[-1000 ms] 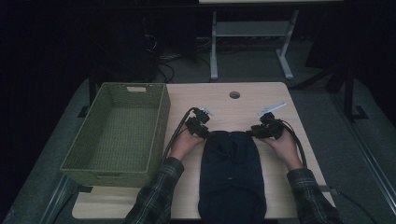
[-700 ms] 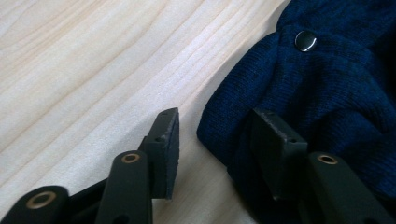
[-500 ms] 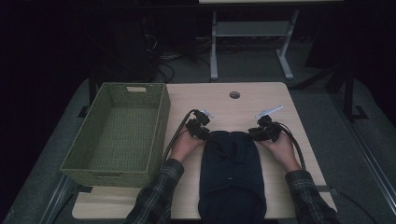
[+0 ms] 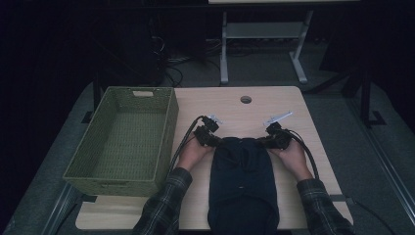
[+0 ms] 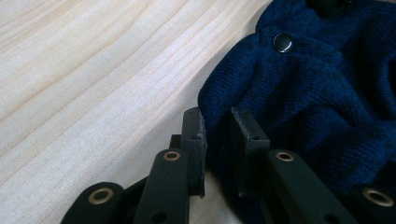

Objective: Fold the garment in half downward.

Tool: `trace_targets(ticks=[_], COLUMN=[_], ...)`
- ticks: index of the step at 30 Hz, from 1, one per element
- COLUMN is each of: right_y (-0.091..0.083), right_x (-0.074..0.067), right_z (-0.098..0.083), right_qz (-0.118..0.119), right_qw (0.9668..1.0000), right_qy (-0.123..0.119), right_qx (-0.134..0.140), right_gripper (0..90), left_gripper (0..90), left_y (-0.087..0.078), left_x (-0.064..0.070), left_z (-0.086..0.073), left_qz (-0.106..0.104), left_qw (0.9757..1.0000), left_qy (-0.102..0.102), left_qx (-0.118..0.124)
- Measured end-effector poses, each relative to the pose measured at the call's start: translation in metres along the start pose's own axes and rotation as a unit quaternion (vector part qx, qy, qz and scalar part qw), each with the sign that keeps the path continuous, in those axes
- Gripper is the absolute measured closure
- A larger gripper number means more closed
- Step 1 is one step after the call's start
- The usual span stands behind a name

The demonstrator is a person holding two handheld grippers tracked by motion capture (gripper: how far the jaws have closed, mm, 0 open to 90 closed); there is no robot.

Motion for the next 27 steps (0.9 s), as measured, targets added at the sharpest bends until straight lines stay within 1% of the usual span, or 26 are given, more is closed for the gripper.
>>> trace_targets(ticks=[1, 3, 4, 6, 8, 10, 13, 15, 16, 18, 20, 21, 22, 23, 25, 27], right_y=[0.0, 0.0, 0.0, 0.0, 0.0, 0.0, 0.0, 0.0, 0.0, -0.001, -0.004, -0.004, -0.004, -0.005, -0.007, -0.01], right_x=[0.0, 0.0, 0.001, 0.0, 0.001, 0.002, 0.005, 0.006, 0.006, 0.006, 0.005, 0.006, 0.006, 0.006, 0.006, 0.005], right_z=[0.0, 0.0, 0.0, 0.001, 0.003, 0.006, 0.008, 0.009, 0.012, 0.018, 0.023, 0.025, 0.026, 0.029, 0.034, 0.039], right_qz=[0.0, 0.0, 0.0, -0.002, -0.009, -0.015, -0.019, -0.018, -0.019, -0.024, -0.03, -0.029, -0.03, -0.03, -0.034, -0.038], right_qw=[1.0, 1.0, 1.0, 1.0, 1.0, 0.9999, 0.9998, 0.9998, 0.9998, 0.9997, 0.9994, 0.9995, 0.9994, 0.9994, 0.9992, 0.9987], right_qy=[0.002, 0.008, 0.006, 0.005, -0.002, -0.002, -0.001, 0.001, -0.003, -0.009, -0.011, -0.01, -0.01, -0.008, -0.015, -0.018], right_qx=[0.0, 0.0, 0.002, 0.0, -0.001, 0.0, 0.004, 0.002, 0.004, 0.005, 0.015, 0.012, 0.013, 0.016, 0.018, 0.029], right_gripper=[81.8, 82.2, 82.4, 83.2, 83.9, 84.3, 84.3, 84.3, 84.3, 84.3, 84.5, 84.5, 84.5, 84.5, 84.5, 84.5], left_gripper=[77.2, 77.8, 78.1, 78.8, 79.5, 80.0, 80.5, 80.6, 80.7, 80.8, 81.0, 81.0, 81.1, 81.1, 81.3, 81.3], left_y=[0.0, -0.001, 0.0, -0.001, -0.002, -0.004, -0.008, -0.009, -0.01, -0.013, -0.017, -0.018, -0.02, -0.022, -0.025, -0.029], left_x=[0.0, 0.001, 0.002, 0.003, 0.003, 0.001, -0.002, -0.003, -0.004, -0.005, -0.006, -0.006, -0.007, -0.006, -0.007, -0.007], left_z=[0.0, 0.0, 0.0, 0.0, 0.001, 0.003, 0.006, 0.008, 0.009, 0.011, 0.014, 0.015, 0.017, 0.018, 0.022, 0.026], left_qz=[0.002, 0.005, 0.008, 0.013, 0.017, 0.02, 0.02, 0.023, 0.027, 0.032, 0.035, 0.034, 0.037, 0.041, 0.047, 0.053], left_qw=[1.0, 1.0, 0.9999, 0.9998, 0.9997, 0.9997, 0.9998, 0.9997, 0.9996, 0.9994, 0.9991, 0.9991, 0.999, 0.9988, 0.9984, 0.9979], left_qy=[0.005, 0.007, 0.008, 0.014, 0.014, 0.01, 0.0, 0.004, 0.005, 0.001, -0.001, -0.001, 0.004, 0.004, 0.007, 0.009], left_qx=[-0.004, -0.003, -0.001, -0.004, -0.005, -0.004, 0.007, 0.005, 0.005, 0.013, 0.024, 0.025, 0.024, 0.025, 0.03, 0.036])
Point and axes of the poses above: each handheld gripper's, and its own axes: y roughly forward along the jaws, z roughly out of its top, x roughly to its right, the point moved 3 cm from there along y, roughly forward along the jaws, and after that the axes turned 10 degrees about x, right-handed, at the moved point
